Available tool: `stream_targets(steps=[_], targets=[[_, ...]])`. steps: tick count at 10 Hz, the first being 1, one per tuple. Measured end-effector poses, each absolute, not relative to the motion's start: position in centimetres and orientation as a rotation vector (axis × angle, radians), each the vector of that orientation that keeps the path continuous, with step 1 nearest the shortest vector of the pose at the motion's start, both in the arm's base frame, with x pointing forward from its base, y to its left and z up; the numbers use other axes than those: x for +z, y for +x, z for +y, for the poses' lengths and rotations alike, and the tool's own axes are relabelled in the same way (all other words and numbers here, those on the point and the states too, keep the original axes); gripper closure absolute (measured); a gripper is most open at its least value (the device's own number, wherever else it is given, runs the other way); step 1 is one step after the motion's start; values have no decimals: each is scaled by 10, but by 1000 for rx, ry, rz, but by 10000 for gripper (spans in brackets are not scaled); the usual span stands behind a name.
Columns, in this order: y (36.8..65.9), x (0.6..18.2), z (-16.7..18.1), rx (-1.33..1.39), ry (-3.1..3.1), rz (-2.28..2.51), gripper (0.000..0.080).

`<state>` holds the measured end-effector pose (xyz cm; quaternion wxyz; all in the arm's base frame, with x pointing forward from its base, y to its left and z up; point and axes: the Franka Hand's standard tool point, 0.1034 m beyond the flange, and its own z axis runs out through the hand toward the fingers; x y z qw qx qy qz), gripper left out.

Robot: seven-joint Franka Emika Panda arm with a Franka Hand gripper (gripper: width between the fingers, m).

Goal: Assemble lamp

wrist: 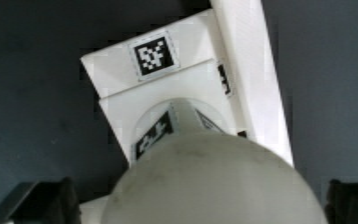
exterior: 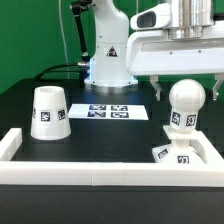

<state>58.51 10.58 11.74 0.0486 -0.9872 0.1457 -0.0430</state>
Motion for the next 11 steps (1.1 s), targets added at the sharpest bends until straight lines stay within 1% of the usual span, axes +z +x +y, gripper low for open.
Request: stream_targets(steps=[1,6,11], targets=[[585,117,106,-134,-3020,375,101],[588,117,101,-183,-3044,-625,101],[587,117,96,-164,-2955,-1105,101]])
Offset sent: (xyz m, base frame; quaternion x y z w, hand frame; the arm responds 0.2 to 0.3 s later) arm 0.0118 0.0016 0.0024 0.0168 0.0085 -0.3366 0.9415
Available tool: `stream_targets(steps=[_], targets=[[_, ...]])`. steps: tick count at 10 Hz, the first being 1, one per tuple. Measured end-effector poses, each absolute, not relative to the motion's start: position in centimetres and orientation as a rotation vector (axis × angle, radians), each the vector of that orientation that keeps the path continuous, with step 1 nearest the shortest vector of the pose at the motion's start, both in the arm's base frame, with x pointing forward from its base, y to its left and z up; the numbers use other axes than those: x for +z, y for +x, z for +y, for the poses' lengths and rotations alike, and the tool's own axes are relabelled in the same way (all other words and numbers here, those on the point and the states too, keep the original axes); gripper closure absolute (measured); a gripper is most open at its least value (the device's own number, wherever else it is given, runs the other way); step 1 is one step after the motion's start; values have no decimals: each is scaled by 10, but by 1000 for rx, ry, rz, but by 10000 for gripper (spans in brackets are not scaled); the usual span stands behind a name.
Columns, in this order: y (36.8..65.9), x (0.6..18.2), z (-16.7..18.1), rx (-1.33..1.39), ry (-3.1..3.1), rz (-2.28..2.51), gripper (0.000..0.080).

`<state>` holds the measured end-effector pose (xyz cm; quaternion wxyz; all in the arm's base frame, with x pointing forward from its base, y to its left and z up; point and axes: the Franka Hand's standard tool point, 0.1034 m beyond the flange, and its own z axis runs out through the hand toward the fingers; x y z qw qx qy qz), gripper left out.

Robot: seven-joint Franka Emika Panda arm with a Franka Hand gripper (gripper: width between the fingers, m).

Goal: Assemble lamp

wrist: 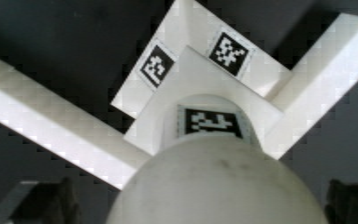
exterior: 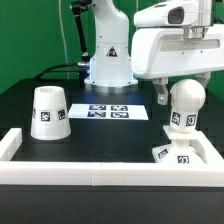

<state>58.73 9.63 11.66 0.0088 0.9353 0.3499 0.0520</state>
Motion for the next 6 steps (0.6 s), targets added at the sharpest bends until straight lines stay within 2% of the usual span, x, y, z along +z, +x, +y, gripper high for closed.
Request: stream_targets(steps=[6], targets=[[601,118,99,101,2323,1920,101]])
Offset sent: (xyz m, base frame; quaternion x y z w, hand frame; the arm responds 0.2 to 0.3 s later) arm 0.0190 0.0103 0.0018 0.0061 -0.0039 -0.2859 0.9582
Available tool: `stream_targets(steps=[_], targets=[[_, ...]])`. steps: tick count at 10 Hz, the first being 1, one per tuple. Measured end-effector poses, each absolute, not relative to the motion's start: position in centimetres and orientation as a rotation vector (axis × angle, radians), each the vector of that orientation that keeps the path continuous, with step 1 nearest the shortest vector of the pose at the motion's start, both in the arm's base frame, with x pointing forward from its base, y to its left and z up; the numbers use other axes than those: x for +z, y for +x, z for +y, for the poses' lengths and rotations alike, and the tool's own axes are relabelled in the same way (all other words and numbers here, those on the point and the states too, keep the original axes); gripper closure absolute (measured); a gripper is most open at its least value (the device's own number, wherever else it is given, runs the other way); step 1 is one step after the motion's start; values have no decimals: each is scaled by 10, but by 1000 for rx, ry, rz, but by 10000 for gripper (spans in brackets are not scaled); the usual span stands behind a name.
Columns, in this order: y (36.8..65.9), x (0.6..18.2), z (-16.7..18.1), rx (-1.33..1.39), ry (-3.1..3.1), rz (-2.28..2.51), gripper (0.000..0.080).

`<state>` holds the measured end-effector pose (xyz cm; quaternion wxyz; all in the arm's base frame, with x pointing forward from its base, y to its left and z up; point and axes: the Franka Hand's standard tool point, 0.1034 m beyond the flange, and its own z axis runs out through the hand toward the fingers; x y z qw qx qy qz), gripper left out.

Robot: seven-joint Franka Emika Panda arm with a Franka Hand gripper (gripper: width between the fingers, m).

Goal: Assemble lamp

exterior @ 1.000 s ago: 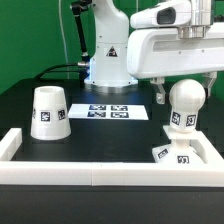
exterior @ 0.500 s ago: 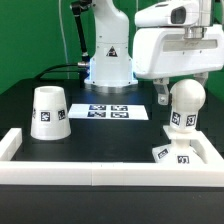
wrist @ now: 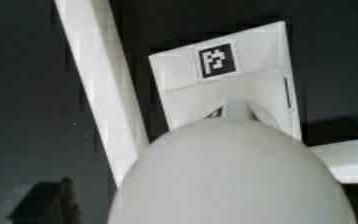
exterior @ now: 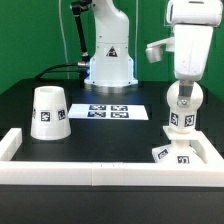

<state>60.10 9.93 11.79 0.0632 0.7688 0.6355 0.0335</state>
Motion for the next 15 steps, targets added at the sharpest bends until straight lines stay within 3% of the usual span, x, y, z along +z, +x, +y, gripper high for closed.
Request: stream_targets(steps=[7,8,13,15], targets=[[598,113,104,23,1962,2221,101],[599,113,103,22,1963,2221,220],[599,113,102,25,1990,2197,222],[598,112,100,64,2274,1917,222]])
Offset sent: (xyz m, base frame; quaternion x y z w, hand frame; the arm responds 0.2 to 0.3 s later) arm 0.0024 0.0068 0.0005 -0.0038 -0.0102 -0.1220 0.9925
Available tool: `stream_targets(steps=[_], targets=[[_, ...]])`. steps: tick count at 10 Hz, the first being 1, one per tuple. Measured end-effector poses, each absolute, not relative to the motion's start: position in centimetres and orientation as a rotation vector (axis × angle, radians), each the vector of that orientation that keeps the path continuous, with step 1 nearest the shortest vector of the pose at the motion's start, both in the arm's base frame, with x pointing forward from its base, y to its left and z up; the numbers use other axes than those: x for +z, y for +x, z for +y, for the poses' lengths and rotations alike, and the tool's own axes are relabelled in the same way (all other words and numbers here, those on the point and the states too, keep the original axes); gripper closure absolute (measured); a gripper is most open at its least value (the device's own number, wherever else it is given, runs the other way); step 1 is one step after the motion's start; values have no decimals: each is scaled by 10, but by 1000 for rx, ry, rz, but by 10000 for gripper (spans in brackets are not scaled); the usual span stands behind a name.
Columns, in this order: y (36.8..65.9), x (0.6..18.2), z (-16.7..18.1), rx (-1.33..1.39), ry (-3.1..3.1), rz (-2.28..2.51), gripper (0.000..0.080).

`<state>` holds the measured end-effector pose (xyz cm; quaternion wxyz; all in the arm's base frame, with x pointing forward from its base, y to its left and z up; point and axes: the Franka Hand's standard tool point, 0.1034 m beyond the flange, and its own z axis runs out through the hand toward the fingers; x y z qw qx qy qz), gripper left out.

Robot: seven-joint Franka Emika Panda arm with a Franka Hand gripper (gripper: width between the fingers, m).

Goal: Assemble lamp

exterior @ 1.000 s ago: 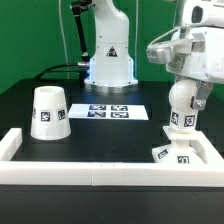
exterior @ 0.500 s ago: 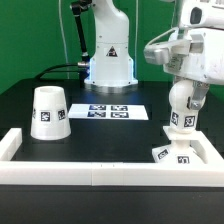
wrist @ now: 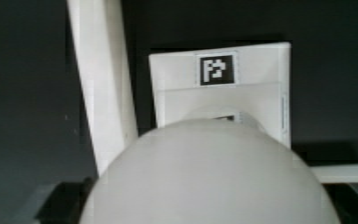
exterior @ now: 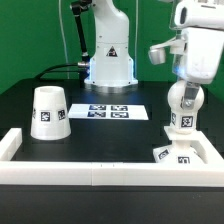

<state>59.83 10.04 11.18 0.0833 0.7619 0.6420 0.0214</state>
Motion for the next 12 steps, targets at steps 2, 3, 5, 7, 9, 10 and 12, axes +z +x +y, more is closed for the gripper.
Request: stream_targets(steps=[2,3,5,7,9,10,12], targets=[[598,112,100,90,2435,1715,222],[598,111,101,105,2536,1569,220],[597,111,105,129,2696,1294,220],[597,112,107,142,2750,1182,220],[598,112,106,158,2837,976,220],[598,112,106,162,2857,921,220],[598,112,104,178,2940,656,220]])
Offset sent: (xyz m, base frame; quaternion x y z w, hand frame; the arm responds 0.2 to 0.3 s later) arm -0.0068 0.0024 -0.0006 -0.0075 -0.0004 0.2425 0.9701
